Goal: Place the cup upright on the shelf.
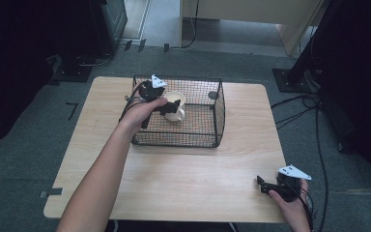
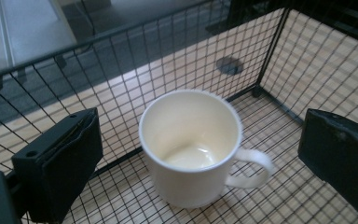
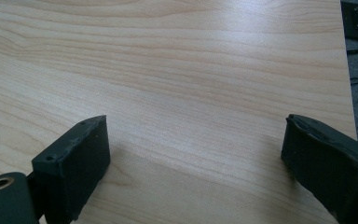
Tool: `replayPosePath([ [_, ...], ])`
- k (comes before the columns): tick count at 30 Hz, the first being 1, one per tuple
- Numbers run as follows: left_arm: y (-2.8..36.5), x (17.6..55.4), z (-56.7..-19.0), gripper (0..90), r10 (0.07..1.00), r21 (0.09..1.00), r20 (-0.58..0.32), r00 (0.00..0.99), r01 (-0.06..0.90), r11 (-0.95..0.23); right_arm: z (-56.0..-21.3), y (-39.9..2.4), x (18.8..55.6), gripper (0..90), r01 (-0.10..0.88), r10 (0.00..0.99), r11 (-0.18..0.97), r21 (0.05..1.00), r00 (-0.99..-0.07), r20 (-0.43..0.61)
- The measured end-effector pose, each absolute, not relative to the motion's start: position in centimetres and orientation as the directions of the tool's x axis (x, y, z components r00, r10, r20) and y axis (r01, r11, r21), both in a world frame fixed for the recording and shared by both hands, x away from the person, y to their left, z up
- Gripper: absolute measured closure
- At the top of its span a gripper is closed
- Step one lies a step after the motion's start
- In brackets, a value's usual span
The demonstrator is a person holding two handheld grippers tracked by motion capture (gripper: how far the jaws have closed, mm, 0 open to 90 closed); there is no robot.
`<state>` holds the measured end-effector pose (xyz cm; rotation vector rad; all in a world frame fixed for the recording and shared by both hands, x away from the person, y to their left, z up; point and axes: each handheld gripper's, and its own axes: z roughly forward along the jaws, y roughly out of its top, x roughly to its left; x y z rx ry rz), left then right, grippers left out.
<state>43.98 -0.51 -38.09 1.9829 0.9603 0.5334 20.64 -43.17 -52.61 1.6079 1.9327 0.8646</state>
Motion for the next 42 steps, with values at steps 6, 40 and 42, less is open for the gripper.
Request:
replayPosePath([
  [6, 0.0, 41.7, -36.2, 0.3, 0.774, 0.858, 0.024, 0.633, 0.385, -0.341, -52.6, -43.1, 20.6, 7.6, 0.679, 0.980, 0.111, 0.726, -0.196, 0.032],
  [40, 13.0, 30.5, -39.1, 0.3, 0.824, 0.889, 0.031, 0.566, 0.361, -0.281, -52.6, -43.1, 20.6, 7.6, 0.678, 0.980, 0.114, 0.726, -0.197, 0.029],
  [42, 13.8, 30.1, -39.9, 0.3, 0.831, 0.888, 0.025, 0.555, 0.370, -0.274, -52.6, -43.1, 20.6, 7.6, 0.678, 0.980, 0.115, 0.726, -0.197, 0.029],
])
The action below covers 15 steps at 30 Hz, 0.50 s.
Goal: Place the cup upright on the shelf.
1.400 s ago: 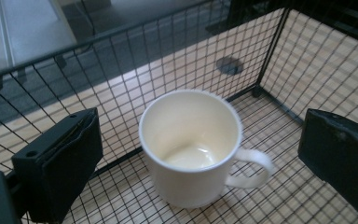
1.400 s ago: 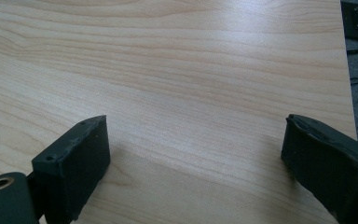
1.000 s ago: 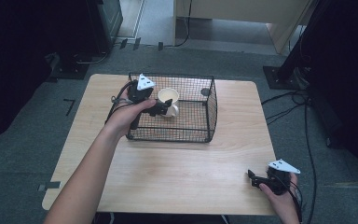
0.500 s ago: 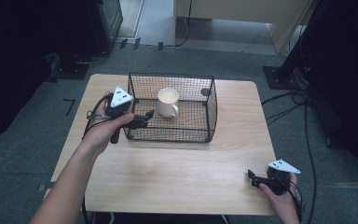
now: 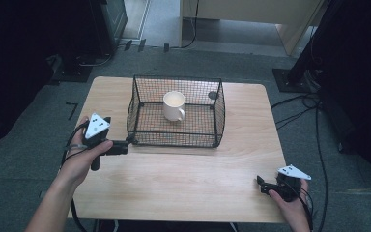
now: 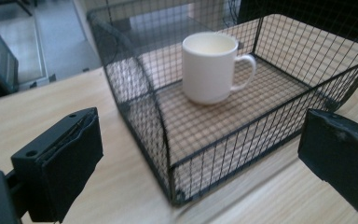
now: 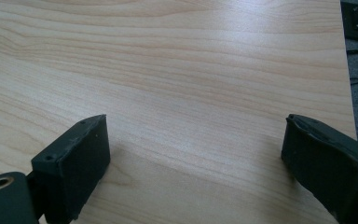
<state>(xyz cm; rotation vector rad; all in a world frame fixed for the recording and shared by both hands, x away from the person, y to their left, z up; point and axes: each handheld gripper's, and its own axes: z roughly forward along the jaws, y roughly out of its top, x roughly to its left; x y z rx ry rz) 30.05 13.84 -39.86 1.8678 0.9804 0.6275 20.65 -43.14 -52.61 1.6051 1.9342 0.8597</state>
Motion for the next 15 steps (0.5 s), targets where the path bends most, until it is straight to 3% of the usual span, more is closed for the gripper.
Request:
replayPosePath([
  [10, 15.6, 27.6, -43.7, 0.3, 0.853, 0.869, 0.082, 0.515, 0.382, -0.315, -52.6, -43.2, 20.7, 7.6, 0.678, 0.980, 0.117, 0.726, -0.198, 0.027],
  [15, 16.6, 26.6, -45.7, 0.3, 0.865, 0.863, 0.054, 0.498, 0.412, -0.291, -52.6, -43.2, 20.7, 7.6, 0.677, 0.980, 0.117, 0.726, -0.198, 0.027],
])
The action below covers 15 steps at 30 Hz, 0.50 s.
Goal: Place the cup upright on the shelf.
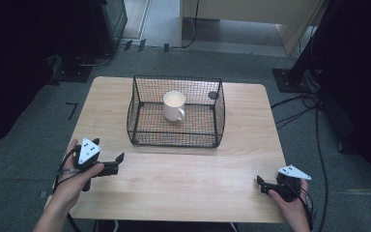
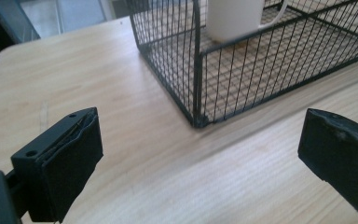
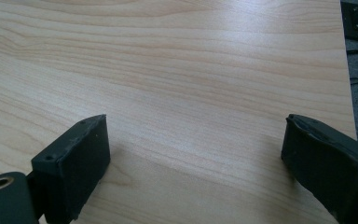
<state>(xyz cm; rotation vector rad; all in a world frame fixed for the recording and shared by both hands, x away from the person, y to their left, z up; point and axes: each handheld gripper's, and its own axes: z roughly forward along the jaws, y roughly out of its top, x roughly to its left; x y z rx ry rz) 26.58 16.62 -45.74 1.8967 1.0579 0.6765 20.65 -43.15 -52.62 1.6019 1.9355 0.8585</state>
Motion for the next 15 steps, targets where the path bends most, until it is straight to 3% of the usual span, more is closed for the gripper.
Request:
replayPosePath([
  [9, 17.8, 25.8, -48.7, 0.3, 0.880, 0.845, 0.036, 0.473, 0.456, -0.280, -52.6, -43.2, 20.6, 7.6, 0.677, 0.980, 0.117, 0.726, -0.198, 0.027],
  [15, 18.5, 25.1, -50.6, 0.3, 0.893, 0.820, 0.072, 0.445, 0.483, -0.307, -52.6, -43.1, 20.6, 7.6, 0.678, 0.980, 0.117, 0.726, -0.198, 0.027],
])
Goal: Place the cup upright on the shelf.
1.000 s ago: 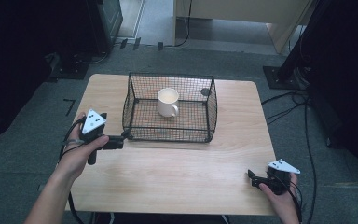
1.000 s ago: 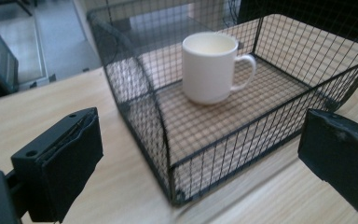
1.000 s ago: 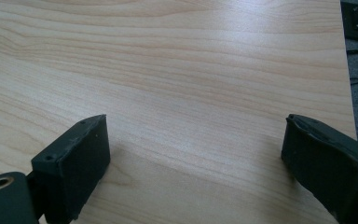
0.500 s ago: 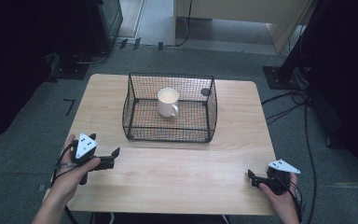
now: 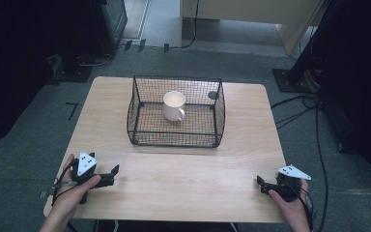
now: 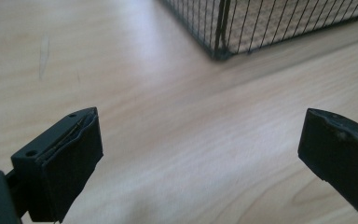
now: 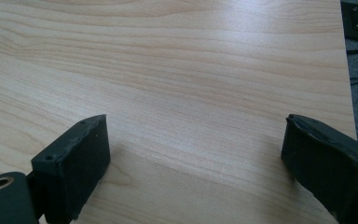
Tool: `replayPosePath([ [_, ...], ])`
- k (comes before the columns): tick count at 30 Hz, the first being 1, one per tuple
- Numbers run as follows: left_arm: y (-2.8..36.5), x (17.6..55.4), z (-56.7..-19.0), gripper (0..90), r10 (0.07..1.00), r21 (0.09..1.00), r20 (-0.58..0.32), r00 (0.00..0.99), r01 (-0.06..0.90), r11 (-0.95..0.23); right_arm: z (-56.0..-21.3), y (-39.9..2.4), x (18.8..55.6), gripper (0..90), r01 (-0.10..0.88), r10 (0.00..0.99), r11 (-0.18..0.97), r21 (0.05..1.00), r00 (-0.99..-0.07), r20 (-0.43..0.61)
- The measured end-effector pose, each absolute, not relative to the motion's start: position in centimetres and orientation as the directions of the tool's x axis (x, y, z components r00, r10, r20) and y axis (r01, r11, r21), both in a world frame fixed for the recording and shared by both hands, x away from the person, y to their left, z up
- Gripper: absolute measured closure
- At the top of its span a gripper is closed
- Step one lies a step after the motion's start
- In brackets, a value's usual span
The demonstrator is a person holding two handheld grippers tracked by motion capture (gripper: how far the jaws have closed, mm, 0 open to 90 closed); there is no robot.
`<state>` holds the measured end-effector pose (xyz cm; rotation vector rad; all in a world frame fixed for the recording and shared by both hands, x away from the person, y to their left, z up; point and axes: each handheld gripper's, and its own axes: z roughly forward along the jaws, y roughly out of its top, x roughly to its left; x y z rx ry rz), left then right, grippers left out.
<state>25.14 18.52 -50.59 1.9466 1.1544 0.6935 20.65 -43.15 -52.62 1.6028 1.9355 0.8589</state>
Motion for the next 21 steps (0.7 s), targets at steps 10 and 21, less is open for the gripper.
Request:
replayPosePath([
  [10, 19.2, 24.6, -51.5, 0.4, 0.905, 0.779, 0.015, 0.425, 0.562, -0.278, -52.6, -43.1, 20.7, 7.7, 0.678, 0.981, 0.113, 0.726, -0.192, 0.027],
  [21, 19.0, 25.4, -52.0, 0.0, 0.926, 0.684, 0.012, 0.377, 0.672, -0.283, -52.6, -43.1, 20.7, 7.7, 0.679, 0.981, 0.113, 0.726, -0.191, 0.026],
])
